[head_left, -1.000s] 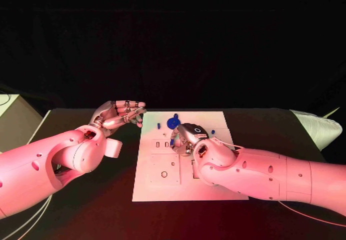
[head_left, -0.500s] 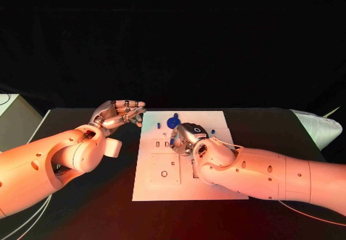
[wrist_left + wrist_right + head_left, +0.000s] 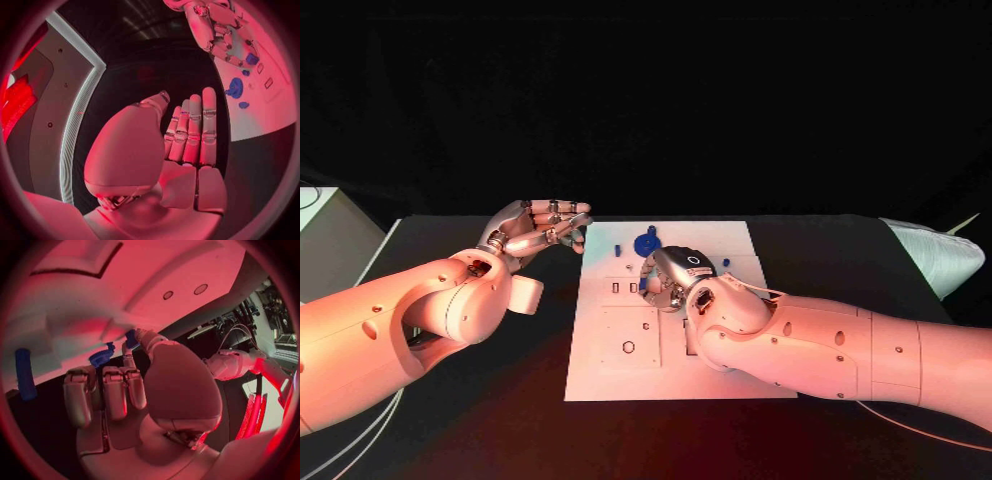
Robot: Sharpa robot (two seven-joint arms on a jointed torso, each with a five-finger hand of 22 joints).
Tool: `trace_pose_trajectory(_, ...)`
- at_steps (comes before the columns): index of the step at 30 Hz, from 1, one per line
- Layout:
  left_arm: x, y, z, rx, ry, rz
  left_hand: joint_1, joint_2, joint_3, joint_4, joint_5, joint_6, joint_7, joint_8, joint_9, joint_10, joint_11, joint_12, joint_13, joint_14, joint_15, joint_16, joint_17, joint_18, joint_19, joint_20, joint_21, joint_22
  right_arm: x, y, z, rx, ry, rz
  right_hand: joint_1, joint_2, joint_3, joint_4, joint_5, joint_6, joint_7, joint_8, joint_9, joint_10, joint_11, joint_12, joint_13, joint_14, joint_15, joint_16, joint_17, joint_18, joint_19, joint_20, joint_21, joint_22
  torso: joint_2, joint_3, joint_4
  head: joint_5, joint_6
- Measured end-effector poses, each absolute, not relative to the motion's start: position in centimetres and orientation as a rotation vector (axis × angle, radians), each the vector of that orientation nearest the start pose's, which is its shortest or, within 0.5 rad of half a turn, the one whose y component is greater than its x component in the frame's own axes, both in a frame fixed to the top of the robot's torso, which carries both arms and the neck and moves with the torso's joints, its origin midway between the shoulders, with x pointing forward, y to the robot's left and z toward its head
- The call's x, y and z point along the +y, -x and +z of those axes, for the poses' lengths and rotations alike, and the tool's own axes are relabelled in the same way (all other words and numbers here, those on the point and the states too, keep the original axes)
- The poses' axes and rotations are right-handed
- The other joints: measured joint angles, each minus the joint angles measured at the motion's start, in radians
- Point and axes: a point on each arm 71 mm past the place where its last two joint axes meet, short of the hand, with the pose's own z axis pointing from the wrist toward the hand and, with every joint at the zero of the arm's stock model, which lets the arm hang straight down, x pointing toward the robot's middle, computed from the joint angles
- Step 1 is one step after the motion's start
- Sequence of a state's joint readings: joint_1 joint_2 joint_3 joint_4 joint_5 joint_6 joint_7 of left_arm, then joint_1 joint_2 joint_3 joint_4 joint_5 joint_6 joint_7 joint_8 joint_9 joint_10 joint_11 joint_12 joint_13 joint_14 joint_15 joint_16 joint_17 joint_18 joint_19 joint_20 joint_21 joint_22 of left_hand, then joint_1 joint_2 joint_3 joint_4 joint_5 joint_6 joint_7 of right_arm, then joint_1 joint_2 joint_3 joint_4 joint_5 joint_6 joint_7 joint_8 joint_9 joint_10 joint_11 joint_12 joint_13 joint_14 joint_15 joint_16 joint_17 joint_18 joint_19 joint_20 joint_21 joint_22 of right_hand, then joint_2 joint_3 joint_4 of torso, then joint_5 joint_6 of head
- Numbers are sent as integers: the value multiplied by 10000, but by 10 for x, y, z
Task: Assemble the parts on the task board
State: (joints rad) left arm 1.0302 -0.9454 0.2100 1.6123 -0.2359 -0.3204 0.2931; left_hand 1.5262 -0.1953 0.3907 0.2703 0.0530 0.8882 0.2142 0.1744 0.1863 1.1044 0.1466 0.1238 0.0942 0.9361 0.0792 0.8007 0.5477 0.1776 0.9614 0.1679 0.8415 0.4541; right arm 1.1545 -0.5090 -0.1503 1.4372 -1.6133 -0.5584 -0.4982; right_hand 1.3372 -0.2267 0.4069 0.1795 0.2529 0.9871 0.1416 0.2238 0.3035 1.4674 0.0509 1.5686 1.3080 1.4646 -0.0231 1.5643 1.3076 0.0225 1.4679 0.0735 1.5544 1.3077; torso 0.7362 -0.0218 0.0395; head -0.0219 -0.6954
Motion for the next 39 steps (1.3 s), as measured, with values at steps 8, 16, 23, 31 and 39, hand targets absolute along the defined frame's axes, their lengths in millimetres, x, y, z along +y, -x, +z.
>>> trace_pose_trajectory(8, 238, -476, -160, 13985, 10060, -14957, 0, 0, 31, 31, 0, 0, 0, 0, 10, -36, -36, 0, 0, 0, 0, 0, -8, 1, 0, 0, 0, 13, -74, -466, -230, 15910, 637, 5551, -57, -57, -77, 23, -86, -92, 20, -47, -26, -21, 21, 0, -1, 0, 0, 0, 0, 0, -38, 38, 0, -1, 0, 0, 0, 0, 0)
trace_pose_trajectory(16, 237, -477, -161, 13983, 10076, -14946, -40, -40, 47, 11, 0, 0, 0, 0, 9, -72, -1, 0, 0, 0, 0, 0, -8, 0, 0, 0, 0, 13, -75, -467, -230, 15874, 627, 5570, -158, -158, -820, 247, -934, -627, 163, -231, -185, -12, 207, -378, -2, 0, 142, 0, 0, -1, -12, 196, 0, -2, 8, -6, -7, -24, 2)
trace_pose_trajectory(23, 237, -478, -162, 14049, 10066, -14865, -95, -95, 57, 1, 0, -56, -56, 0, 12, 7, -31, 192, 56, 0, 0, 89, -8, 0, -41, 34, 79, 30, -80, -464, -228, 15717, 570, 5757, 181, -92, -2070, 851, -1334, -929, 283, -321, -344, -7, 280, -521, -3, 36, 249, 0, 0, -1, -17, 273, 0, -2, 0, 5, 7, -30, -13)
trace_pose_trajectory(31, 235, -483, -168, 14460, 9962, -14425, -709, -152, -322, 107, 0, 198, -450, 707, 334, 640, -611, 3433, 2186, 1086, -512, 1950, 903, 1, 576, -419, 1151, 526, -95, -455, -216, 15217, 535, 6407, 482, 31, -2331, 1089, -1114, -1084, 334, -425, -411, -9, 350, -521, -4, 1, 285, 0, 0, -1, -21, 275, 0, -4, -40, 31, -13, 39, 10)
trace_pose_trajectory(39, 226, -494, -180, 15846, 9565, -13029, -1325, -85, 475, 170, 30, 183, -684, 2348, 1220, 178, -891, 8313, 5840, 4206, -813, 5735, 5904, -319, 2215, -685, 4091, 4134, -126, -460, -184, 14424, 60, 7294, 860, 302, -2089, 1044, -236, -710, 211, -223, -390, -8, 351, -521, -5, 1, 285, 0, -1, -1, -53, 308, 0, -4, -161, 83, -85, 153, 35)
